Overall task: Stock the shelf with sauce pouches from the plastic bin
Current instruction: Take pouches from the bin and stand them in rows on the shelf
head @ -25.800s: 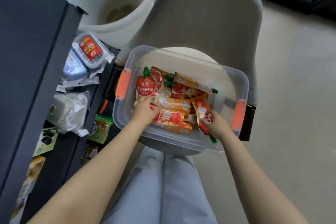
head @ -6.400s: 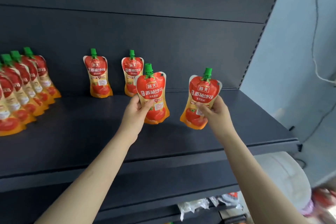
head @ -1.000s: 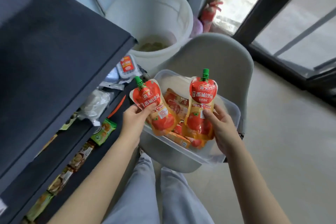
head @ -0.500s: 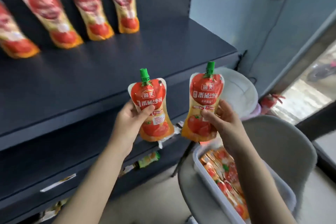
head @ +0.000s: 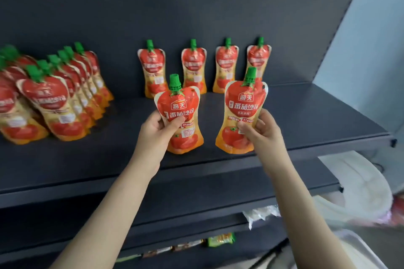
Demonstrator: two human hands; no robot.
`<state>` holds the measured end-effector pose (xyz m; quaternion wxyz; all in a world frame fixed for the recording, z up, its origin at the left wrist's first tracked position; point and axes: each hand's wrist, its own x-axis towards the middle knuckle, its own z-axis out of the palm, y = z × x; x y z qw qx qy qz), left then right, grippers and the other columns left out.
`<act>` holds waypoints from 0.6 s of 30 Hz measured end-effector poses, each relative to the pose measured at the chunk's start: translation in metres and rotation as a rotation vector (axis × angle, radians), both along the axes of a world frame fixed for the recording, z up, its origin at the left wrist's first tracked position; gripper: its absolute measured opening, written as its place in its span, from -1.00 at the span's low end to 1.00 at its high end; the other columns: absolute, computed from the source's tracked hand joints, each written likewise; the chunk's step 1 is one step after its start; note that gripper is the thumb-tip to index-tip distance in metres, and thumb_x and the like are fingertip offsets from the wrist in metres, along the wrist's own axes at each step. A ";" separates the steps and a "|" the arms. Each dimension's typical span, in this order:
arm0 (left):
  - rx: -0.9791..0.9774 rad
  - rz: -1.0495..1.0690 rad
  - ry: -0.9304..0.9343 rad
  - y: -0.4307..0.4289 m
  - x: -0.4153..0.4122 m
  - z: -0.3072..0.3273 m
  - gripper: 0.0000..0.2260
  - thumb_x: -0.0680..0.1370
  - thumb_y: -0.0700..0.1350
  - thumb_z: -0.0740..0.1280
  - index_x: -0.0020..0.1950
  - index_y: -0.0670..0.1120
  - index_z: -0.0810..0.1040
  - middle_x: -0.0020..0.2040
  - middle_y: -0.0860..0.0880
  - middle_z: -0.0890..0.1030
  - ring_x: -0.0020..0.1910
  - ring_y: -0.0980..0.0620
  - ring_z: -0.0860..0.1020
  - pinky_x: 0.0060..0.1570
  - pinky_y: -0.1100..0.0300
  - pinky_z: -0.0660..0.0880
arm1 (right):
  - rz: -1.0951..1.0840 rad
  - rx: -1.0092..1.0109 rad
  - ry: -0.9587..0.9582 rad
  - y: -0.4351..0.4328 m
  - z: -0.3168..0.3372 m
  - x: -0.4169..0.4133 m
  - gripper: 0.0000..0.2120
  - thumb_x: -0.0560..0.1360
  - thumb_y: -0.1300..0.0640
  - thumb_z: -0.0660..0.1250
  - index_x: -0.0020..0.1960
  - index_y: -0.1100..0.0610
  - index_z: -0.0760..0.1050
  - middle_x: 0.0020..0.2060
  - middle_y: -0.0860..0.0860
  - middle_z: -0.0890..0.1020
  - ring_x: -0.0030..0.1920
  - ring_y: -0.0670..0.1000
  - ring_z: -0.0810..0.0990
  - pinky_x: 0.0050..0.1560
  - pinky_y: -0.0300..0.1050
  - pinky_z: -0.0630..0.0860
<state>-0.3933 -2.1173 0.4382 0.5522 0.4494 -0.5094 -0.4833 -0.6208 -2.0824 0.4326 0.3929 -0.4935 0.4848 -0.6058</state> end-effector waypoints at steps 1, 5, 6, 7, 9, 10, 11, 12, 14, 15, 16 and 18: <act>-0.010 0.023 -0.004 -0.009 0.006 -0.001 -0.82 0.49 -0.08 0.45 0.06 0.10 0.59 0.00 0.16 0.69 0.05 0.20 0.63 0.05 0.19 0.52 | 0.025 -0.004 0.010 -0.012 -0.002 0.007 -0.77 0.55 0.23 0.35 0.18 0.10 0.48 0.03 0.08 0.69 0.06 0.10 0.67 0.08 0.07 0.60; -0.021 0.105 -0.017 -0.046 0.023 -0.010 -0.82 0.50 -0.02 0.44 0.07 0.15 0.57 0.05 0.15 0.67 0.10 0.17 0.61 0.09 0.18 0.52 | 0.097 -0.023 0.032 -0.059 -0.014 0.026 -0.79 0.57 0.26 0.31 0.18 0.13 0.41 0.07 0.16 0.64 0.10 0.10 0.63 0.12 0.03 0.58; -0.022 0.124 -0.004 -0.054 0.026 -0.013 -0.82 0.50 -0.01 0.43 0.08 0.15 0.57 0.05 0.15 0.67 0.10 0.17 0.61 0.09 0.18 0.53 | 0.110 -0.024 0.043 -0.070 -0.017 0.029 -0.79 0.57 0.25 0.31 0.18 0.11 0.41 0.09 0.14 0.63 0.11 0.07 0.62 0.12 0.00 0.56; -0.030 0.137 0.006 -0.062 0.028 -0.014 -0.83 0.51 -0.01 0.42 0.09 0.15 0.57 0.05 0.15 0.67 0.10 0.17 0.61 0.08 0.18 0.53 | 0.118 -0.023 0.059 -0.081 -0.020 0.031 -0.79 0.58 0.24 0.31 0.17 0.08 0.41 0.09 0.12 0.63 0.13 0.04 0.62 0.13 -0.02 0.55; -0.058 0.136 -0.012 -0.079 0.031 -0.015 -0.82 0.52 -0.02 0.41 0.10 0.16 0.57 0.06 0.16 0.67 0.11 0.18 0.61 0.07 0.20 0.54 | 0.136 -0.019 0.083 -0.104 -0.023 0.034 -0.77 0.58 0.23 0.31 0.19 0.04 0.40 0.12 0.07 0.62 0.16 0.03 0.60 0.15 -0.03 0.53; -0.067 0.134 -0.026 -0.086 0.032 -0.015 -0.82 0.53 -0.03 0.40 0.11 0.17 0.56 0.07 0.16 0.67 0.11 0.18 0.61 0.07 0.20 0.54 | 0.150 -0.020 0.094 -0.115 -0.024 0.035 -0.73 0.58 0.24 0.30 0.23 0.03 0.39 0.14 0.05 0.61 0.18 0.02 0.59 0.17 -0.02 0.52; -0.071 0.132 -0.038 -0.093 0.033 -0.015 -0.82 0.54 -0.03 0.39 0.11 0.18 0.55 0.08 0.17 0.66 0.12 0.19 0.61 0.08 0.20 0.54 | 0.166 -0.024 0.111 -0.125 -0.024 0.036 -0.70 0.58 0.24 0.30 0.27 0.04 0.38 0.17 0.04 0.60 0.21 0.01 0.58 0.21 -0.01 0.52; -0.072 0.126 -0.049 -0.099 0.034 -0.015 -0.81 0.54 -0.02 0.39 0.12 0.19 0.54 0.09 0.17 0.66 0.13 0.19 0.61 0.09 0.19 0.54 | 0.185 -0.031 0.129 -0.135 -0.024 0.037 -0.67 0.58 0.24 0.30 0.31 0.04 0.36 0.19 0.02 0.59 0.23 0.00 0.57 0.23 0.01 0.51; -0.055 0.090 -0.073 -0.106 0.038 -0.017 -0.77 0.53 -0.02 0.39 0.16 0.20 0.52 0.13 0.18 0.65 0.15 0.20 0.59 0.11 0.20 0.53 | 0.241 -0.033 0.175 -0.147 -0.024 0.036 -0.64 0.58 0.23 0.30 0.34 0.04 0.34 0.21 0.00 0.58 0.24 -0.03 0.56 0.27 0.05 0.51; -0.044 0.062 -0.095 -0.107 0.041 -0.019 -0.73 0.53 -0.03 0.40 0.19 0.20 0.49 0.15 0.18 0.64 0.16 0.20 0.58 0.10 0.23 0.52 | 0.278 -0.028 0.203 -0.152 -0.026 0.033 -0.62 0.58 0.23 0.30 0.35 0.03 0.33 0.21 -0.01 0.58 0.24 -0.04 0.55 0.27 0.05 0.50; -0.029 0.031 -0.128 -0.106 0.044 -0.021 -0.69 0.52 -0.05 0.40 0.22 0.20 0.46 0.15 0.18 0.63 0.17 0.22 0.58 0.09 0.27 0.53 | 0.323 -0.017 0.235 -0.155 -0.027 0.028 -0.60 0.58 0.23 0.31 0.36 0.01 0.32 0.22 -0.03 0.57 0.25 -0.06 0.55 0.28 0.04 0.50; 0.002 -0.002 -0.206 -0.101 0.051 -0.029 -0.62 0.52 -0.12 0.41 0.27 0.15 0.41 0.14 0.18 0.62 0.15 0.27 0.57 0.07 0.33 0.53 | 0.428 0.030 0.322 -0.162 -0.032 0.017 -0.54 0.56 0.22 0.33 0.36 -0.11 0.30 0.23 -0.12 0.56 0.27 -0.11 0.53 0.30 0.01 0.48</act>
